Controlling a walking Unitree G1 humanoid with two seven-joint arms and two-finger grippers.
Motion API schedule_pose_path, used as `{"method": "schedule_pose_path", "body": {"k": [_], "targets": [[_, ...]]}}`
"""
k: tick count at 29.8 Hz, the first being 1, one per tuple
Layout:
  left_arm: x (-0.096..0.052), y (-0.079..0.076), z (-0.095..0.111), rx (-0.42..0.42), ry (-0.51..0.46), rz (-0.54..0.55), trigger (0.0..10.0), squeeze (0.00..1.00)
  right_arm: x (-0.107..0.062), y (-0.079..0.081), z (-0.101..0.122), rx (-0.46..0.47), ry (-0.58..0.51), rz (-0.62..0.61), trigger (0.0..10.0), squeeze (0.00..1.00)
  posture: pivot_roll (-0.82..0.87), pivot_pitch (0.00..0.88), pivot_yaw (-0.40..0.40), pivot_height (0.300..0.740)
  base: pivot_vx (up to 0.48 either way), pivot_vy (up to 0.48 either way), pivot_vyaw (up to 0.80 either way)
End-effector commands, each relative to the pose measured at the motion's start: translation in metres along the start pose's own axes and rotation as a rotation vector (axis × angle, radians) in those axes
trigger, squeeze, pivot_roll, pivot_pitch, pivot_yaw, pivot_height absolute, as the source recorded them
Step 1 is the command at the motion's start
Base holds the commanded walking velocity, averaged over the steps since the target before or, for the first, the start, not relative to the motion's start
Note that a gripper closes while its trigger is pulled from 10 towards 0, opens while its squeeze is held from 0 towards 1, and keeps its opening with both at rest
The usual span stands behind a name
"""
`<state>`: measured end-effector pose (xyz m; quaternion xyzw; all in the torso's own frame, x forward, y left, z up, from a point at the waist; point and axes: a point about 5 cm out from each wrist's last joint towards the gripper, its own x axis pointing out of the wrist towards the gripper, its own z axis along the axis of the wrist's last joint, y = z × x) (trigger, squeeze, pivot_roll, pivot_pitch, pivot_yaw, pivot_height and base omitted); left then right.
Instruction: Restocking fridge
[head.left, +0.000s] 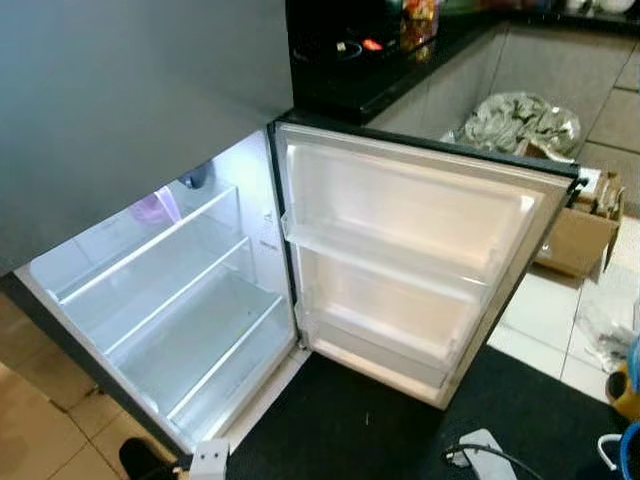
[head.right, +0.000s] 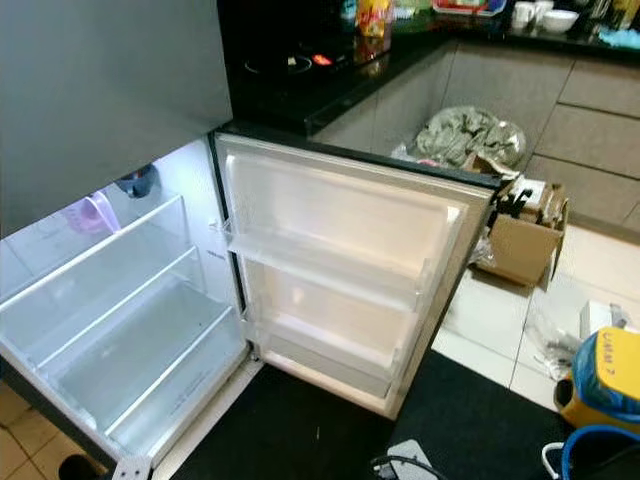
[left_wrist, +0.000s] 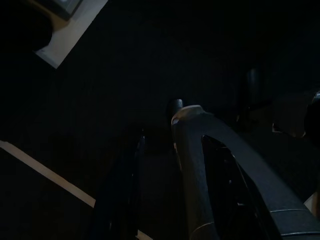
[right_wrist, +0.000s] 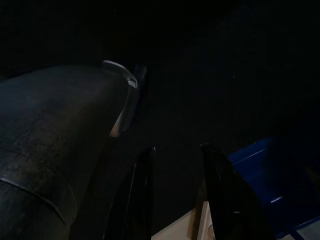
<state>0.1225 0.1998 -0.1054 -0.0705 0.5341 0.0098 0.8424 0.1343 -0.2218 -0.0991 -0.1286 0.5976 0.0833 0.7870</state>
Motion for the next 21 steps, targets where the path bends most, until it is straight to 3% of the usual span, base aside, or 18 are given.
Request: {"method": "schedule_pose_path", "body": {"k": [1, 21], "targets": [[0.0004, -0.0031, -0.0037, -0.01, 0.014, -0.002, 10.0, 0.0, -0.0001, -0.0009, 0.0043, -0.015, -0.009, -0.003, 10.0, 0.0, -0.02, 0.0, 0.029, 0.74, -0.266, 0.0, 0.0], [-0.0013, -0.0011, -0.0123, -0.007, 0.036, 0.001, 10.0, 0.0, -0.0005, -0.0028, 0.0043, -0.017, -0.007, -0.007, 10.0, 0.0, -0.03, 0.0, 0.028, 0.74, -0.282, 0.0, 0.0]]}}
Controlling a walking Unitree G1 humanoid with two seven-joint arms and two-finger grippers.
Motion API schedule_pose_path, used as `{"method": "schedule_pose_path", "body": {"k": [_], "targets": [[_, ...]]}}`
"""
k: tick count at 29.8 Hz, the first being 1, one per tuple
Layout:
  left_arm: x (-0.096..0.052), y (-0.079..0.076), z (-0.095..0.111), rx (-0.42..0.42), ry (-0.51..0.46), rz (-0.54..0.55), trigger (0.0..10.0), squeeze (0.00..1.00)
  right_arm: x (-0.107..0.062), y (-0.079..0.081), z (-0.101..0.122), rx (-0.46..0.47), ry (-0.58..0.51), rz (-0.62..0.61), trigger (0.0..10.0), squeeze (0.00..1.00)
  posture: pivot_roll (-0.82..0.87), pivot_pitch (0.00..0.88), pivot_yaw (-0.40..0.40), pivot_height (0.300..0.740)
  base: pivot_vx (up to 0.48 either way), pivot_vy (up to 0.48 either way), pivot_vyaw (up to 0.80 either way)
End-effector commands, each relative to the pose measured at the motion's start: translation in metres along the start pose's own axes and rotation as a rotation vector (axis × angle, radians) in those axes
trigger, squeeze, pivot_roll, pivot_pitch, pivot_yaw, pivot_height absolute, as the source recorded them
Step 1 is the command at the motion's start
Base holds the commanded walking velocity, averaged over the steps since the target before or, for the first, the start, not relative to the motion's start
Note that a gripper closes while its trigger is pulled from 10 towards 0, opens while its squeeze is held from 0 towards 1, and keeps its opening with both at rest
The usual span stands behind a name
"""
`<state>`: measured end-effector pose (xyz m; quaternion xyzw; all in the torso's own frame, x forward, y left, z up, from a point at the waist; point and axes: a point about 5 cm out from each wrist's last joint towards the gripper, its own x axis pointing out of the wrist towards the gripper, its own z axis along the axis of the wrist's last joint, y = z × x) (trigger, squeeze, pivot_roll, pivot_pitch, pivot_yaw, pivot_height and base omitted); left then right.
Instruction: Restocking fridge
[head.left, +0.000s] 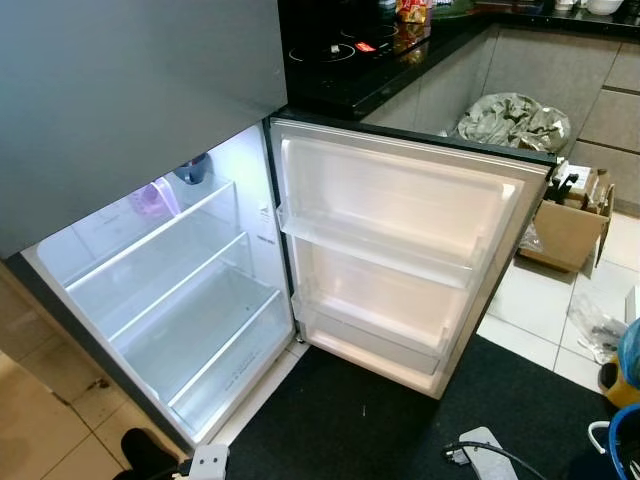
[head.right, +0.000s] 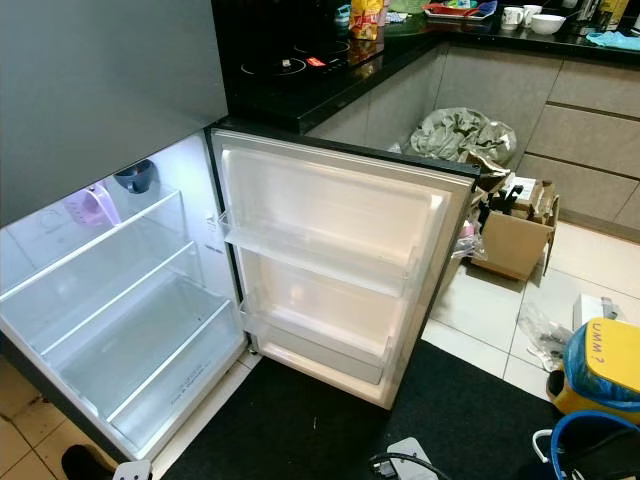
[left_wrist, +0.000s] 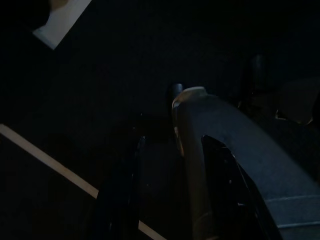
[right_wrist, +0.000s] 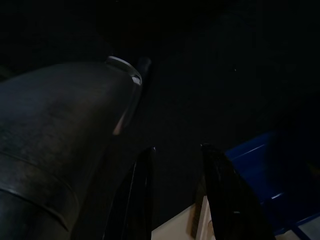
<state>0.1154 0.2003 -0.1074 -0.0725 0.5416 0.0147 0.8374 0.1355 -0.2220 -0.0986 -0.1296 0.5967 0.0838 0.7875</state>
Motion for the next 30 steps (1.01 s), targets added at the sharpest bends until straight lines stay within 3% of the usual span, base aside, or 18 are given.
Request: {"method": "schedule_pose_path", "body": {"k": [1, 13, 30], "targets": [[0.0, -0.003, -0.005, 0.005, 0.02, -0.007, 10.0, 0.0, 0.0, -0.002, 0.003, -0.018, -0.003, -0.005, 10.0, 0.0, -0.03, 0.0, 0.028, 0.74, -0.3, 0.0, 0.0], [0.003, -0.015, -0.001, 0.015, 0.014, -0.019, 10.0, 0.0, 0.0, -0.003, 0.001, -0.022, 0.002, -0.005, 10.0, 0.0, -0.04, 0.0, 0.031, 0.74, -0.309, 0.0, 0.0], [0.001, -0.006, -0.007, 0.008, 0.025, -0.009, 10.0, 0.0, -0.001, -0.003, 0.005, -0.02, -0.004, 0.002, 10.0, 0.0, -0.04, 0.0, 0.03, 0.74, -0.353, 0.0, 0.0]]}}
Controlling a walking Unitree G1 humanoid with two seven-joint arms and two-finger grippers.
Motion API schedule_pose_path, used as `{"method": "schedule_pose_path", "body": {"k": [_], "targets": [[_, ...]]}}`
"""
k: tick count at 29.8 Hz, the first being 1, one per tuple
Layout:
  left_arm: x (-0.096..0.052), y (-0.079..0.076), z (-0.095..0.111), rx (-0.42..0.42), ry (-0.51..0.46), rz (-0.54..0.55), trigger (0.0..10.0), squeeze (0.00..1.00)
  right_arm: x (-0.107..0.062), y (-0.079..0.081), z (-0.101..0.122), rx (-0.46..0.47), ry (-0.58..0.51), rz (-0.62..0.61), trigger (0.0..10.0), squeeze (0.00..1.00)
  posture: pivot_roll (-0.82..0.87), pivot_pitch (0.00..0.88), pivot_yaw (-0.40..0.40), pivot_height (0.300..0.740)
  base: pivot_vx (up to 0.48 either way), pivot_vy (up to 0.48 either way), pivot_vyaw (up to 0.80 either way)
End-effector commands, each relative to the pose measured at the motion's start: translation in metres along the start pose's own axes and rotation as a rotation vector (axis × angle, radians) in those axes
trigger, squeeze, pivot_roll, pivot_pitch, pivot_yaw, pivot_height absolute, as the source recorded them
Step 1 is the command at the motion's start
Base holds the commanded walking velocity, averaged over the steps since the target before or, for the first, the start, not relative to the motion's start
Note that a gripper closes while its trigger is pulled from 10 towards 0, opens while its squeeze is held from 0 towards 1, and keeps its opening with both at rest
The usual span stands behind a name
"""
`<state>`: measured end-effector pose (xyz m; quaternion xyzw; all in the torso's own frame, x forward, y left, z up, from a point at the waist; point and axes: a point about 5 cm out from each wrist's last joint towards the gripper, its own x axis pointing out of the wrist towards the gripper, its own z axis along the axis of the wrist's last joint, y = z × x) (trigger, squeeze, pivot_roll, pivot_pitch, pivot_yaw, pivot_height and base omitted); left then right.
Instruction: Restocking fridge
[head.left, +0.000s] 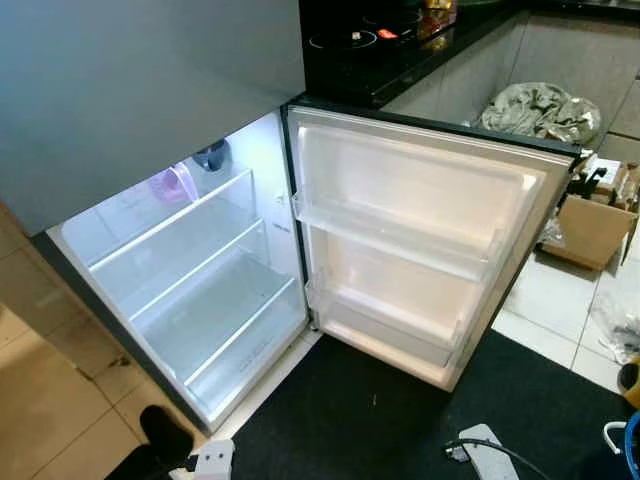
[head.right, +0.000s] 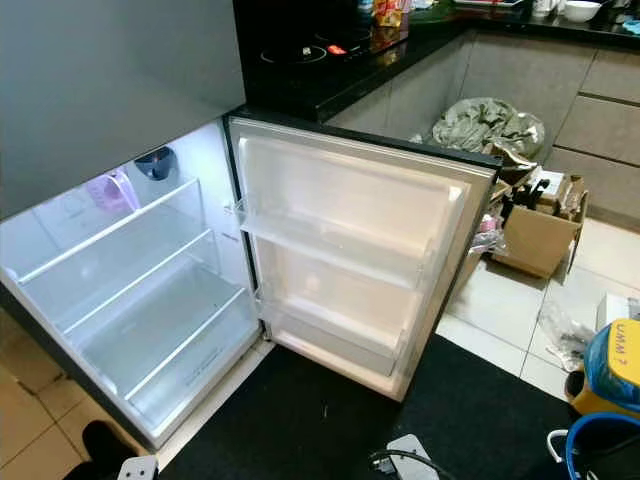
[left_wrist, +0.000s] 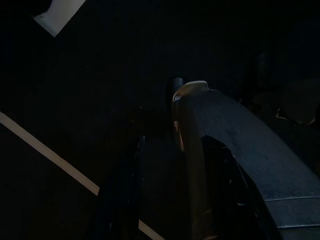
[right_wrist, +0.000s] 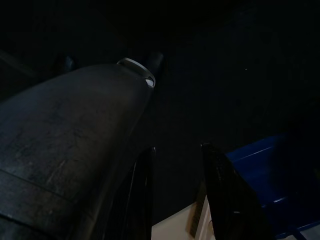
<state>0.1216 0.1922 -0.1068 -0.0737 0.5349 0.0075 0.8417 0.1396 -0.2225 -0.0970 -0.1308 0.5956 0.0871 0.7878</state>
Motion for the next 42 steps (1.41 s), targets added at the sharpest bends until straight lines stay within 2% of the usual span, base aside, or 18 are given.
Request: {"method": "schedule_pose_path", "body": {"k": [1, 13, 20, 29, 40, 42], "targets": [[-0.002, 0.003, -0.012, 0.001, 0.039, 0.005, 10.0, 0.0, 0.0, -0.001, 0.001, -0.015, -0.001, -0.001, 10.0, 0.0, -0.04, 0.0, 0.03, 0.74, -0.368, 0.0, 0.0], [-0.001, 0.001, -0.01, -0.005, 0.036, 0.006, 10.0, 0.0, 0.0, -0.001, 0.003, -0.014, -0.005, 0.001, 10.0, 0.0, -0.04, 0.0, 0.032, 0.74, -0.362, 0.0, 0.0], [-0.003, 0.01, -0.007, 0.042, 0.036, 0.017, 10.0, 0.0, 0.0, -0.001, 0.001, -0.011, -0.001, 0.0, 10.0, 0.0, -0.04, 0.0, 0.034, 0.74, 0.0, 0.0, 0.0], [-0.004, 0.013, -0.007, 0.031, 0.046, 0.022, 10.0, 0.0, 0.0, -0.001, -0.002, -0.013, 0.004, -0.003, 10.0, 0.0, -0.05, 0.0, 0.034, 0.74, 0.0, -0.292, 0.0], [0.002, -0.003, 0.009, 0.031, 0.025, -0.002, 10.0, 0.0, 0.0, 0.0, 0.0, -0.001, -0.023, 0.011, 10.0, 0.0, -0.05, 0.0, 0.036, 0.74, 0.0, -0.415, 0.0], [0.005, -0.013, 0.015, 0.035, 0.016, -0.015, 10.0, 0.0, 0.0, 0.0, 0.001, 0.025, -0.046, 0.02, 10.0, 0.0, -0.05, 0.0, 0.036, 0.74, 0.0, -0.411, 0.0]]}}
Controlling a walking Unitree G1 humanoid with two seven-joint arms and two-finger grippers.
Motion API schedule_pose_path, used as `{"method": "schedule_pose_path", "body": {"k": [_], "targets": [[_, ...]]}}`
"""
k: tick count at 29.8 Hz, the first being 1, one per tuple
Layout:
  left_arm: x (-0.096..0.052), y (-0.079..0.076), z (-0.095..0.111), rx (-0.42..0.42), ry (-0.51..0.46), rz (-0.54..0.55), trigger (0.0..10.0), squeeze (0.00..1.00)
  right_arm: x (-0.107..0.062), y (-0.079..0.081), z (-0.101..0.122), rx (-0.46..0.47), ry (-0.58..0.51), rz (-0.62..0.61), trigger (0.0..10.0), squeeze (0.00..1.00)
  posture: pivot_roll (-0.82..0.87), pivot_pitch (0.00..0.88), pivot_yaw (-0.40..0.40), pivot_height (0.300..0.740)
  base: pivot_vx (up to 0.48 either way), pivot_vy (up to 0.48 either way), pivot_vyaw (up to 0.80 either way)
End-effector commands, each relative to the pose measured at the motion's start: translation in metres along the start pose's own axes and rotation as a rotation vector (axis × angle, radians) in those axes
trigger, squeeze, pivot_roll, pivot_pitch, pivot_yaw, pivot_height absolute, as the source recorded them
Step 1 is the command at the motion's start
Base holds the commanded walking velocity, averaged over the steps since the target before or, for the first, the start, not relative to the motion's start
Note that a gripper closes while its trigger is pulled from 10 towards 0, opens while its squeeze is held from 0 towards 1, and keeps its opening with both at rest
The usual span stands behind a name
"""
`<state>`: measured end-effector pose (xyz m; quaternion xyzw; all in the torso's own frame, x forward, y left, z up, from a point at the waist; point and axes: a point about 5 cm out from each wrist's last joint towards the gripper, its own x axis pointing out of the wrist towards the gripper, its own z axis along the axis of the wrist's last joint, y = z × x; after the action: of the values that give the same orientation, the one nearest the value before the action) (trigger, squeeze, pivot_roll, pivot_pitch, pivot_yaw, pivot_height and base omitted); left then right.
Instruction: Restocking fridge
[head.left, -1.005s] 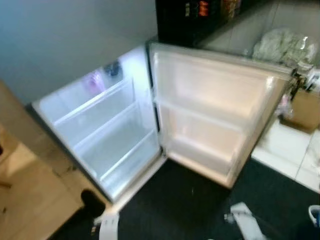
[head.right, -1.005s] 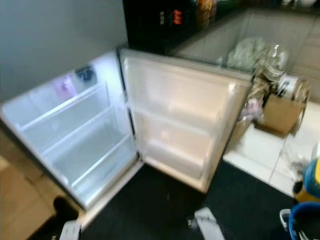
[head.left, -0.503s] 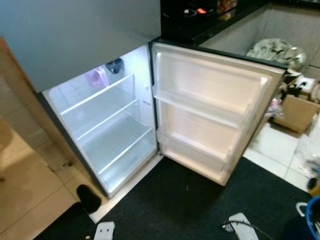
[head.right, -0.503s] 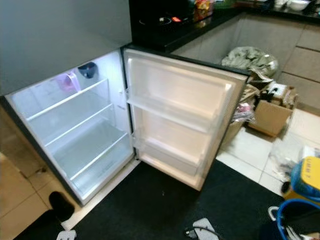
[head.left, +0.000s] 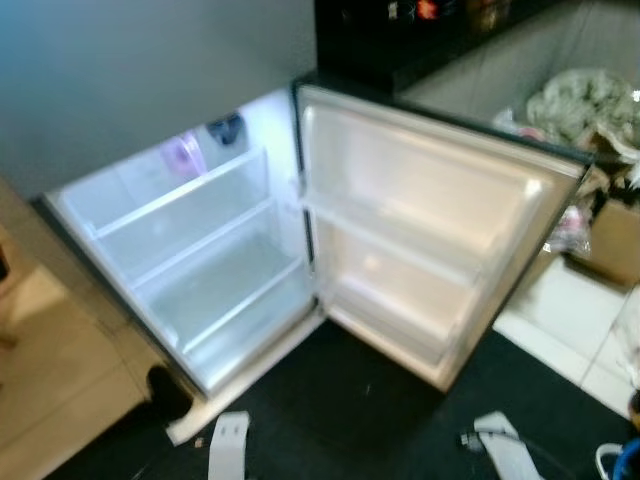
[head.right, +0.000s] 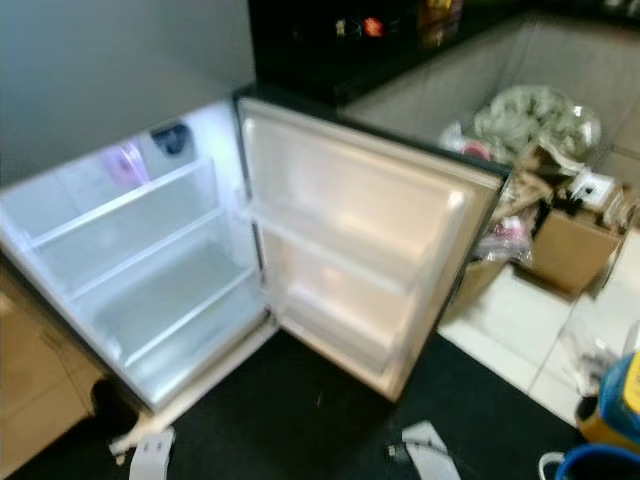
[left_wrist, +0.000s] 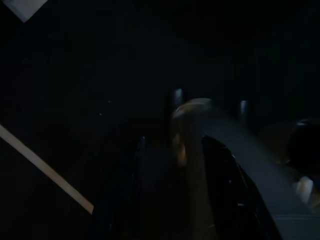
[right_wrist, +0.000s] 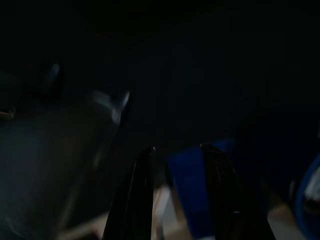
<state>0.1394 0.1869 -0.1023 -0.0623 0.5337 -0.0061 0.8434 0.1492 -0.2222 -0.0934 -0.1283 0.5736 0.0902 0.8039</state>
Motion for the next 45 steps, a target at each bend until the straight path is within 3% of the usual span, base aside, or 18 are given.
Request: {"method": "schedule_pose_path", "body": {"k": [1, 10, 22, 28, 33, 36, 38, 42, 45], "targets": [[0.001, -0.006, -0.002, 0.001, 0.018, -0.004, 10.0, 0.0, 0.0, 0.003, -0.008, 0.025, 0.009, 0.02, 10.0, 0.0, -0.05, 0.0, 0.036, 0.74, 0.0, -0.412, 0.0], [0.005, -0.02, 0.013, -0.006, -0.005, -0.016, 10.0, 0.0, 0.0, 0.001, -0.007, 0.046, -0.005, 0.023, 10.0, 0.0, -0.05, 0.0, 0.034, 0.74, 0.0, -0.257, 0.53], [0.004, -0.016, 0.007, -0.014, 0.003, -0.016, 10.0, 0.0, -0.002, -0.009, -0.009, 0.046, 0.01, -0.049, 10.0, 0.0, -0.05, 0.0, 0.035, 0.74, 0.0, 0.0, 0.0], [0.004, -0.018, 0.006, 0.029, 0.014, -0.045, 10.0, 0.0, -0.008, -0.034, -0.011, 0.212, 0.004, -0.202, 10.0, 0.0, -0.05, 0.0, 0.03, 0.74, 0.0, -0.236, 0.0], [0.004, -0.017, 0.006, -0.008, 0.009, -0.041, 10.0, 0.0, -0.013, -0.054, 0.002, 0.354, -0.089, -0.276, 10.0, 0.0, -0.05, 0.0, 0.03, 0.74, 0.0, -0.466, 0.0], [0.004, -0.017, 0.006, -0.013, 0.01, -0.04, 10.0, 0.0, -0.016, -0.062, 0.009, 0.387, -0.125, -0.309, 10.0, 0.0, -0.05, 0.0, 0.029, 0.74, 0.0, -0.154, 0.0], [0.004, -0.017, 0.006, -0.022, 0.011, -0.041, 10.0, 0.0, -0.027, -0.087, 0.037, 0.474, -0.246, -0.397, 10.0, 0.0, -0.05, 0.0, 0.029, 0.74, 0.0, 0.0, 0.0], [0.004, -0.017, 0.006, -0.024, 0.012, -0.043, 10.0, 0.0, -0.037, -0.105, 0.054, 0.531, -0.326, -0.457, 10.0, 0.0, -0.05, 0.0, 0.029, 0.74, 0.0, 0.0, 0.0], [0.004, -0.017, 0.005, -0.024, 0.014, -0.044, 10.0, 0.0, -0.056, -0.129, 0.087, 0.69, -0.533, -0.444, 10.0, 0.0, -0.05, 0.0, 0.029, 0.74, 0.0, 0.0, 0.0]]}}
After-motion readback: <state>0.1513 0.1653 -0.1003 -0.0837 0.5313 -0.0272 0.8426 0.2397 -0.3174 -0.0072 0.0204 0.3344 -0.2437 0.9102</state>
